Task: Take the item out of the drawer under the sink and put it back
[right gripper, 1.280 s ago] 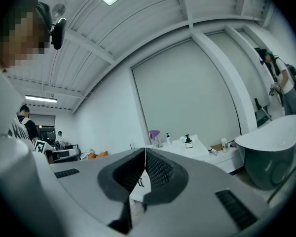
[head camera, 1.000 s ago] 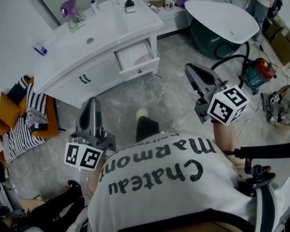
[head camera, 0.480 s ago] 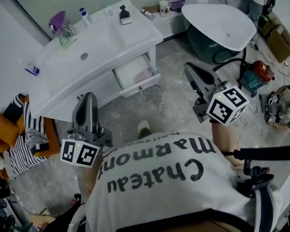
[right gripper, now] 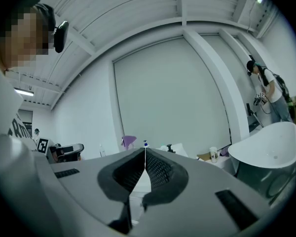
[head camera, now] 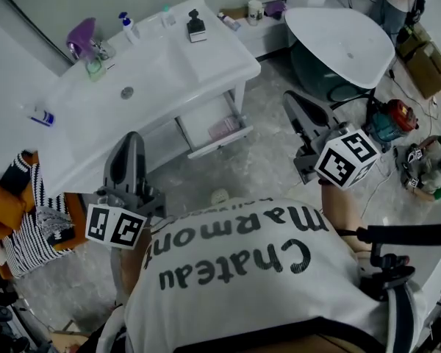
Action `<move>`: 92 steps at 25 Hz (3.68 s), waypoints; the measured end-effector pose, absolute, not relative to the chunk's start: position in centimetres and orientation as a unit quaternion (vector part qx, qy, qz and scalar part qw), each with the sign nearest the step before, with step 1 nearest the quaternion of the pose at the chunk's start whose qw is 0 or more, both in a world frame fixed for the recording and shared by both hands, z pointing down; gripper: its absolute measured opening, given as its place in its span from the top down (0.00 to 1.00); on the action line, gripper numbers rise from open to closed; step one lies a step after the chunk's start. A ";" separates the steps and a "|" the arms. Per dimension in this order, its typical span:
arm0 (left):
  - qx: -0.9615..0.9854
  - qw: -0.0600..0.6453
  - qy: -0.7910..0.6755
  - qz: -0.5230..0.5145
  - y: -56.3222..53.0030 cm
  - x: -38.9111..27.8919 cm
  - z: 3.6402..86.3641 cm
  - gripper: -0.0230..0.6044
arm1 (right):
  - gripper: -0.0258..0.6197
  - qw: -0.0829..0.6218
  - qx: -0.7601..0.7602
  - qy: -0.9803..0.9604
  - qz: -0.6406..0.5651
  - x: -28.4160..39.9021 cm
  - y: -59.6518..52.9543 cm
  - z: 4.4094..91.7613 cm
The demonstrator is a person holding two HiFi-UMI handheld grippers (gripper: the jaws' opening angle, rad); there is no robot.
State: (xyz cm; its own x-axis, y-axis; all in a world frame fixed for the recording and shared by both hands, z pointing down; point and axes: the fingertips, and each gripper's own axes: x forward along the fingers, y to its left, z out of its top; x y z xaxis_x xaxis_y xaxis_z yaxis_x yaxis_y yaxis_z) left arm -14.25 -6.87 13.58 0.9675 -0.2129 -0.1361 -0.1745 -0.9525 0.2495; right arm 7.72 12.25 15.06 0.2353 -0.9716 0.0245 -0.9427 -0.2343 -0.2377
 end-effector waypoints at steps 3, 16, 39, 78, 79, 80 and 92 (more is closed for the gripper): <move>0.985 0.122 -0.094 -0.077 -9.9 -12.6 13.8 0.95 | 0.94 0.083 -0.784 0.608 -0.092 9.1 9.4 15.5; 0.987 0.106 -0.081 -0.088 -15.8 -8.8 12.9 0.95 | 0.94 0.089 -0.795 0.594 -0.081 12.4 4.6 15.4; 0.967 0.126 -0.217 -0.054 -14.1 -5.4 21.7 0.95 | 0.94 0.061 -0.642 0.742 -0.181 18.4 -3.2 23.2; 0.847 0.248 -0.459 0.106 -1.5 -9.1 36.4 0.95 | 0.94 -0.269 -0.423 0.799 -0.332 17.8 -4.2 55.5; 0.845 0.251 -0.461 0.107 -1.6 -9.1 36.6 0.95 | 0.94 -0.278 -0.419 0.798 -0.331 17.8 -4.3 56.0; 0.844 0.254 -0.460 0.110 -1.7 -9.1 36.8 0.95 | 0.93 -0.286 -0.416 0.797 -0.333 17.8 -4.4 56.5; 0.840 0.262 -0.460 0.120 -2.9 -8.4 37.1 0.95 | 0.66 -0.377 -0.333 0.803 -0.320 16.7 -3.8 60.9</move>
State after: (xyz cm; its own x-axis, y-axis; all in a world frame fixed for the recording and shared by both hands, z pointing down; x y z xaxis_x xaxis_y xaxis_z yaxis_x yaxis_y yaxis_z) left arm -8.45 -2.94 37.12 0.5477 -0.7097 0.4432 -0.8358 -0.4388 0.3300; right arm 16.66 -3.76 60.87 -0.4952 -0.2937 0.8176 -0.7750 0.5746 -0.2629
